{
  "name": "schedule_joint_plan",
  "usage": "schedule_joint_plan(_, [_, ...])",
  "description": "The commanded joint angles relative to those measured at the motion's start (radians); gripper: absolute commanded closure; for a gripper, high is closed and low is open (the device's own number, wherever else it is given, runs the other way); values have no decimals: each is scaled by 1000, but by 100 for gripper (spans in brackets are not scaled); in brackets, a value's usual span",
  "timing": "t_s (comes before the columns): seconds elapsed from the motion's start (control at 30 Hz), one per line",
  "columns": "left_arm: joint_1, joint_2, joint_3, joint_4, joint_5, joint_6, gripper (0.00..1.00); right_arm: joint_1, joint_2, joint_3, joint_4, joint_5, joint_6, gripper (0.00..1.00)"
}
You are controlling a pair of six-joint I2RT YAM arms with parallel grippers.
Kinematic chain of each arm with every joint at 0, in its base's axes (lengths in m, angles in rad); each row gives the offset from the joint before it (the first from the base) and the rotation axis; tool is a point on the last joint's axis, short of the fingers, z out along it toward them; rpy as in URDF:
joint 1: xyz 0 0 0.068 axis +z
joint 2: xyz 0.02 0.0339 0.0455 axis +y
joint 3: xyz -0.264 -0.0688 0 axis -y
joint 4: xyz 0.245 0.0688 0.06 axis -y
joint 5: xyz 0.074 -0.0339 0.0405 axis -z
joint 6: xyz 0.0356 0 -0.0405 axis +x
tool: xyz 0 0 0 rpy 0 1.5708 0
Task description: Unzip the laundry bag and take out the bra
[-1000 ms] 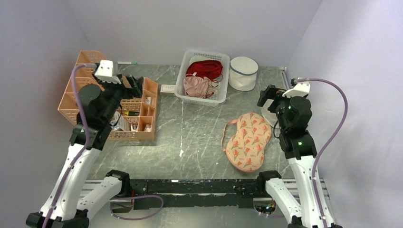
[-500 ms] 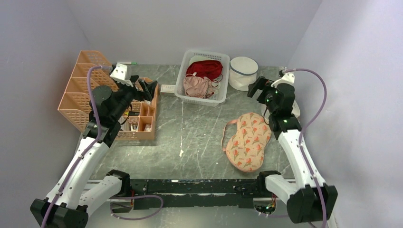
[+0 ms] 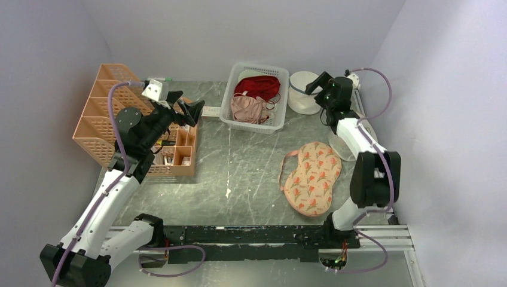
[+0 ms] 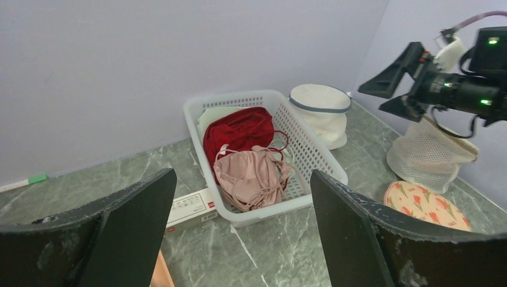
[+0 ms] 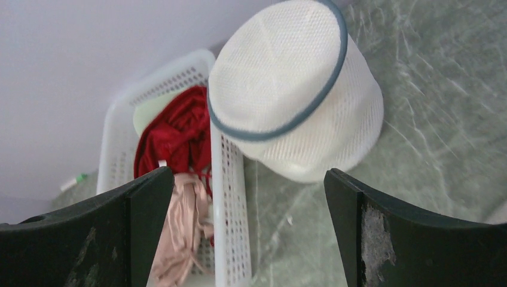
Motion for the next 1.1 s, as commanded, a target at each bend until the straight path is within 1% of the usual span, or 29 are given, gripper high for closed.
schedule_joint_plan(0.0, [-7,0,-11,73,49,-12,6,-42,144,122,46,19,147,0])
schedule_joint_plan(0.13, [-8,5,-11,80,61,-14,6,-89,289,250,-16,-26,260,2])
schedule_joint_plan(0.2, [-9,8,-11,81,64,-17,6,-112,354,292,-2,-82,306,4])
schedule_joint_plan(0.23, [-10,9,-10,82,65,-17,6,-123,389,305,20,-129,328,7])
schedule_joint_plan(0.3, [-10,13,-12,85,73,-19,6,-145,461,340,59,-228,367,18])
schedule_joint_plan(0.37, [-9,18,-10,83,77,-20,6,-159,522,380,86,-316,404,26])
schedule_joint_plan(0.47, [-9,25,-10,81,78,-19,6,-166,562,377,138,-376,453,40])
schedule_joint_plan(0.53, [-10,29,-10,81,77,-19,6,-171,562,368,153,-383,465,58])
schedule_joint_plan(0.63, [-10,35,-11,81,76,-18,6,-191,538,334,169,-421,492,80])
schedule_joint_plan(0.67, [-10,38,-10,81,75,-19,6,-200,519,316,194,-446,507,89])
schedule_joint_plan(0.73, [-10,43,-10,81,77,-17,6,-218,466,270,208,-472,512,98])
schedule_joint_plan(0.77, [-10,45,-11,82,76,-17,6,-228,430,248,210,-478,507,100])
schedule_joint_plan(0.9, [-9,58,-11,82,75,-20,6,-273,255,136,235,-543,490,100])
schedule_joint_plan(1.0, [-10,69,-10,83,85,-26,6,-299,125,24,271,-649,454,100])
schedule_joint_plan(1.07, [-10,77,-12,85,87,-30,6,-301,32,-35,239,-705,396,100])
